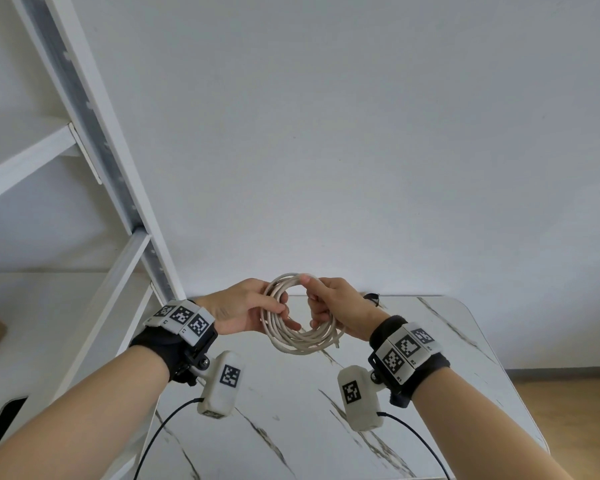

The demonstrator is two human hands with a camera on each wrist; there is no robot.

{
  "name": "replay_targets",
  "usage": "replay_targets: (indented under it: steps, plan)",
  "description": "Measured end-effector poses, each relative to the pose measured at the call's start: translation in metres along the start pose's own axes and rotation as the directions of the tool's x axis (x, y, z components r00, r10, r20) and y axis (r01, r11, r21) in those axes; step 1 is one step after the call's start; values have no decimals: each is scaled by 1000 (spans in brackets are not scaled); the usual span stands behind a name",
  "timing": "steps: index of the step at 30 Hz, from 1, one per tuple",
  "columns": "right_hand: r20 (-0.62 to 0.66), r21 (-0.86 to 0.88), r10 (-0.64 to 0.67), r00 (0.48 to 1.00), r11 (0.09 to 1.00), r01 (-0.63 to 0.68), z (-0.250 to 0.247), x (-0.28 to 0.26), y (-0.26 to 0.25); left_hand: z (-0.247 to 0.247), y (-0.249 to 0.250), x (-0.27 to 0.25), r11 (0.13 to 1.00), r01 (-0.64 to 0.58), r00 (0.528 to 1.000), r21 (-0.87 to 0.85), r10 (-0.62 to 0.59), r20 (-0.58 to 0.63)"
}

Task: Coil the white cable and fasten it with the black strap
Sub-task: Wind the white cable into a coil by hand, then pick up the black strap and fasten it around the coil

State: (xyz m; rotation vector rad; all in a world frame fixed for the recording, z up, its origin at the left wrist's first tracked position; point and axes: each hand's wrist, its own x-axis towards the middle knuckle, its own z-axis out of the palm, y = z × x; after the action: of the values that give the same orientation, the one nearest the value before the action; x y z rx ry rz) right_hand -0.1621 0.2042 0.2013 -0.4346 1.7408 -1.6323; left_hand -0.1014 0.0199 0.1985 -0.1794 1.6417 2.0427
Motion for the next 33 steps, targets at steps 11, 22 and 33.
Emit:
replay_targets:
  steps: [11,22,33]
  plan:
    - [23,-209,-20,1000,978,24,-2,2,-1,6,-2,7,960,23,999,-279,-14,34]
    - [24,-133,39,999,990,-36,-7,1,28,5,-22,20,970,85,990,-226,-55,133]
    - [-55,-174,154,987,971,-161,-43,16,56,4,-37,49,992,81,996,-96,-76,50]
